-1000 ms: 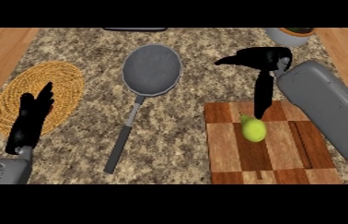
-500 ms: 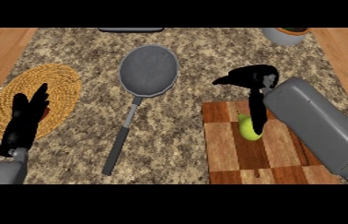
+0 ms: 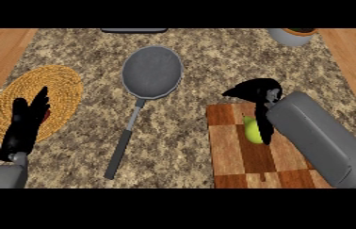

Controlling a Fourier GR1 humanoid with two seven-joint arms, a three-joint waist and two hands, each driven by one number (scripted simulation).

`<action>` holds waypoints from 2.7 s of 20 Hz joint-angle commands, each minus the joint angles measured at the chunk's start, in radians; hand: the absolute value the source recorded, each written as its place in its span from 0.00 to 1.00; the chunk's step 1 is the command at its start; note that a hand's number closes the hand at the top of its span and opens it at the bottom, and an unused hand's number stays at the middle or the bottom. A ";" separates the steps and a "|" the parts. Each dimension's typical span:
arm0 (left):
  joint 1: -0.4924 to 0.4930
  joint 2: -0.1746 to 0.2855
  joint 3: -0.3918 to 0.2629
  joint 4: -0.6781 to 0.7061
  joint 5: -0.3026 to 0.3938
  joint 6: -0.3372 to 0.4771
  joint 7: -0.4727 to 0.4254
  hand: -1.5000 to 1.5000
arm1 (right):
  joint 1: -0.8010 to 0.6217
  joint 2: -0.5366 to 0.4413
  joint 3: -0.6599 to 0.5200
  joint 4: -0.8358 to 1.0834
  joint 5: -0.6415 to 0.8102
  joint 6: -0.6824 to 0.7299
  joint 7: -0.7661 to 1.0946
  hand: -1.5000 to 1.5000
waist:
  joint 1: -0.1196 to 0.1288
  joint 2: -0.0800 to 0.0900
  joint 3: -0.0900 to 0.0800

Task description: Pick the pear from the cutting board and place it in the pan

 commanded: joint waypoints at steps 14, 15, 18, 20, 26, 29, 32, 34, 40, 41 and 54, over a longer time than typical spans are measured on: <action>-0.001 -0.056 0.063 -0.004 -0.069 -0.047 -0.007 0.50 | 0.075 0.108 -0.113 0.073 0.275 0.023 -0.135 0.00 | 0.001 0.000 0.000; -0.048 -0.045 0.081 0.040 -0.072 -0.044 0.013 0.50 | 0.116 0.109 -0.107 0.032 0.285 0.018 -0.116 0.00 | -0.003 0.000 0.000; -0.049 -0.055 0.074 0.041 -0.085 -0.062 -0.003 0.50 | 0.045 0.115 -0.135 0.173 0.328 0.003 -0.192 0.00 | 0.002 0.001 0.000; -0.060 -0.053 0.091 0.029 -0.090 -0.052 0.027 0.50 | 0.077 0.149 -0.110 0.157 0.368 -0.018 -0.183 0.00 | 0.001 0.001 0.000; -0.025 -0.121 0.058 -0.059 -0.132 -0.011 0.066 0.50 | 0.131 0.114 -0.106 0.163 0.460 -0.054 -0.236 0.00 | 0.000 0.001 0.000; 0.018 -0.083 0.084 -0.101 -0.109 -0.066 0.065 0.50 | 0.144 0.139 -0.081 0.141 0.483 -0.067 -0.295 1.00 | 0.003 -0.001 0.000; 0.002 -0.083 0.094 -0.092 -0.103 -0.081 0.077 0.50 | 0.095 0.126 -0.086 0.155 0.535 -0.139 -0.357 1.00 | 0.004 0.000 0.000; -0.066 -0.105 0.086 -0.021 -0.141 -0.046 0.065 0.50 | 0.123 0.124 -0.067 0.192 0.580 -0.201 -0.388 1.00 | 0.000 0.002 0.000; 0.006 -0.124 0.090 -0.038 -0.136 -0.055 0.024 0.50 | 0.147 0.119 -0.222 0.134 0.571 -0.364 -0.293 1.00 | -0.007 -0.003 0.001; 0.021 -0.094 0.117 -0.022 -0.110 -0.090 -0.003 0.50 | 0.161 0.107 -0.251 0.161 0.580 -0.455 -0.287 1.00 | -0.003 0.000 0.001; -0.010 -0.066 0.148 -0.015 -0.108 -0.104 0.012 0.50 | 0.224 0.151 -0.434 -0.094 0.531 -0.883 -0.329 1.00 | -0.011 -0.004 0.001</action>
